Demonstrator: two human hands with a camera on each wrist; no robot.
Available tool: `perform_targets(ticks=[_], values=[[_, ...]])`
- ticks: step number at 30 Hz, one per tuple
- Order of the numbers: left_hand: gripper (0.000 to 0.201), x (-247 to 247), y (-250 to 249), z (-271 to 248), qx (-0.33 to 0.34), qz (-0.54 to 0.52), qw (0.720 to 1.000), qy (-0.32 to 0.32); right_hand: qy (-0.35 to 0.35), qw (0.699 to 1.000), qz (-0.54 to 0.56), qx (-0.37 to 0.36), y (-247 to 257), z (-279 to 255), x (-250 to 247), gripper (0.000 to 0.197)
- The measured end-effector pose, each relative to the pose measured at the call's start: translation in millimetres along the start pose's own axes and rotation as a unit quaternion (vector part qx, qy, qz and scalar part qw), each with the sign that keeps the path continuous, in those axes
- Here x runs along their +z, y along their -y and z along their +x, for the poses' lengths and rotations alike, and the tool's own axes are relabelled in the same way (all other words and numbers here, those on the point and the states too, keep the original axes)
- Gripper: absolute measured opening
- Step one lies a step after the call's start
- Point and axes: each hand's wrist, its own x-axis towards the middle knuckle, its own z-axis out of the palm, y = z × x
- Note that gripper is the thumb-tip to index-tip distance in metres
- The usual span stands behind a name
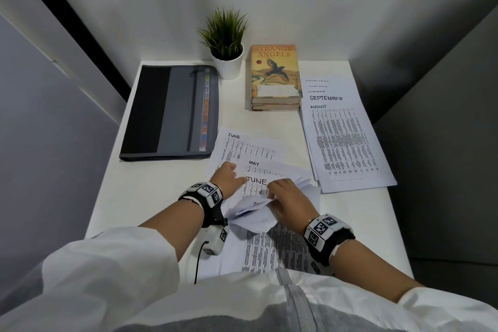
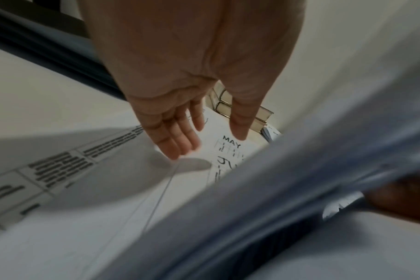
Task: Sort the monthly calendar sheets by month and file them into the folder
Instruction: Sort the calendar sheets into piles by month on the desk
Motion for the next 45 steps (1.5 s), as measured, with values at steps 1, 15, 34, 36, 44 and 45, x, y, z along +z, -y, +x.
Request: perform_targets(ticks=[1,15,34,36,44,45], values=[[0.067,1.2,0.5,1.3,-0.001,0.023,1.0,-0.018,0.0,1.0,0.001,0.003,-1.0,2.1,-0.1,0.007],[0.02,-12.7,15.1,3.1,0.011,0.013,0.999,0.036,0.041,0.999,-0.006,-0.023,-3.1,27.0,-2.6,0.013],[0.02,-10.2,21.8,-14.0,0.085,-0.04,0.991,0.097,-0.024,0.999,0.03,0.011,-3.0,8.6,12.1,0.01],[0.025,-12.2,19.6,-19.2,0.068,-0.083,0.988,0.112,-0.04,0.999,0.007,0.005,-0.6,6.9,12.6,0.012],[0.056,-27.4,28.3,-3.8,-0.027,-0.132,0.989,-0.064,-0.02,1.0,-0.019,-0.013,3.6,9.1,7.0,0.016],[0.049,-27.4,29.1,-3.4,-0.023,-0.133,0.989,-0.059,-0.013,1.0,-0.022,-0.015,3.3,10.5,6.0,0.015]])
